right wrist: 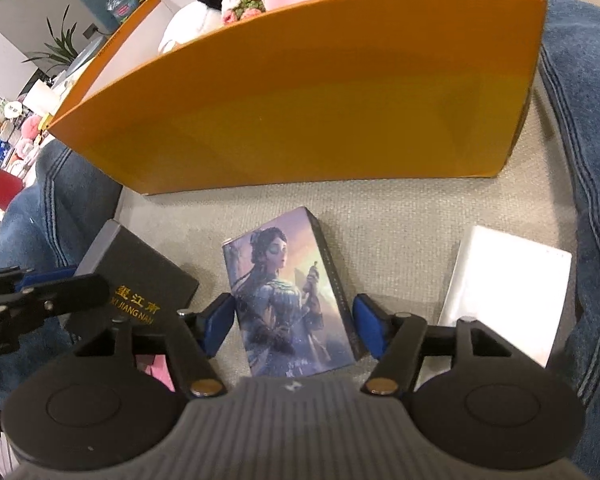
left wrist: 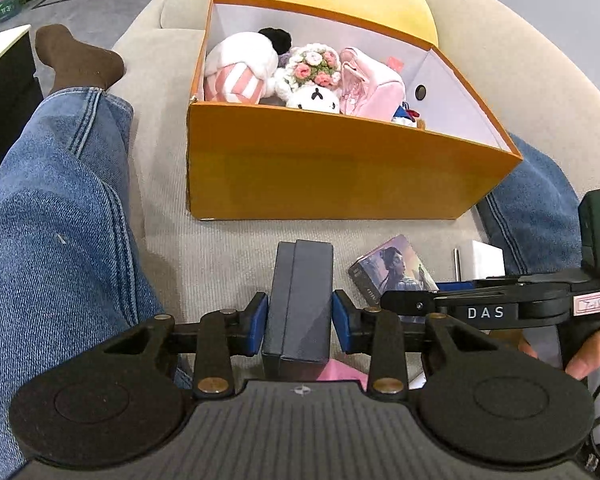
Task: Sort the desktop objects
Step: 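Lift the grey box with left tool while right tool grasps the photo card box, then carry the grey box with left tool while right tool carries the photo card box over the orange box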
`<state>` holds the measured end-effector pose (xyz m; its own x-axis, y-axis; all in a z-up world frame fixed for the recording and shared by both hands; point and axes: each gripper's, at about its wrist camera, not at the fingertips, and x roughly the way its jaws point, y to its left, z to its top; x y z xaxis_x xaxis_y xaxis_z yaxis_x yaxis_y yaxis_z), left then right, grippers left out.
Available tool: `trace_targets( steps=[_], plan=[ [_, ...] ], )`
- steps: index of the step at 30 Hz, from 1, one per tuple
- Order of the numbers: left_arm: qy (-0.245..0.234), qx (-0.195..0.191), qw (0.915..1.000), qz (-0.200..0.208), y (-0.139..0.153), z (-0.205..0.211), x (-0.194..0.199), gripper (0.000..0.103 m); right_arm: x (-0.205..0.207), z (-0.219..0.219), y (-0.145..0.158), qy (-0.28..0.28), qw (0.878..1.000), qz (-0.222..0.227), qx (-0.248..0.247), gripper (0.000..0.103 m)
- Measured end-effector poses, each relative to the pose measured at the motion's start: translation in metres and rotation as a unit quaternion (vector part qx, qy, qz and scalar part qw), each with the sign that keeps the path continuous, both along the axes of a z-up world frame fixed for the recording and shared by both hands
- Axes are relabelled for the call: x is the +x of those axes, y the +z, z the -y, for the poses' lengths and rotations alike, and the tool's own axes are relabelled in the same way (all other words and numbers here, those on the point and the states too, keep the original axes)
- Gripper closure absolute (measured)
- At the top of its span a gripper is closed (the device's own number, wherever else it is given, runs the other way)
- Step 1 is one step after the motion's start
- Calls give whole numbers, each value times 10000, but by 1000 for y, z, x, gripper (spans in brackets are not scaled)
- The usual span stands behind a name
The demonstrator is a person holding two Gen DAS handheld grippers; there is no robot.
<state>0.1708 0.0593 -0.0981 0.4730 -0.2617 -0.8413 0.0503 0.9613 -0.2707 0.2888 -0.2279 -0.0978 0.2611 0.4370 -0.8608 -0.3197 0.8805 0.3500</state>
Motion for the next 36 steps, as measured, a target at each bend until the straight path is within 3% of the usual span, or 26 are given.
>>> trace_targets(
  steps=[2,4,8,12,17,24,27,33,36],
  plan=[
    [6,-7,10000,-1,0,0,0,63,-1,0,3,-84,9999,-66,86,61],
    [16,-26,10000,-7,0,0,0,63,-2,4,9,-117,9987,-215,453,71],
    [55,-77,10000,-13,-2,0,0,63,-5,-1,12,-27,9988,-172,453,73],
    [64,-122,9999,-36,-5,1,-2,64,-5,0,12,-53,9965,-399,731,73],
    [141,-216,9997,-50,-7,-1,0,64,-8,-6,17,-78,9956,-283,893,73],
    [163,26,9998,-60,-7,2,-1,64,-4,-27,19,58,9978,-18,656,71],
    [185,17,9997,-142,-13,0,0,64,-3,-36,17,173,9980,-16,613,76],
    [218,51,9997,-10,-10,0,-2,65,-3,-36,17,250,9979,86,597,78],
    [242,89,9995,173,2,3,-6,65,-13,-30,32,319,9976,379,487,79]
  ],
)
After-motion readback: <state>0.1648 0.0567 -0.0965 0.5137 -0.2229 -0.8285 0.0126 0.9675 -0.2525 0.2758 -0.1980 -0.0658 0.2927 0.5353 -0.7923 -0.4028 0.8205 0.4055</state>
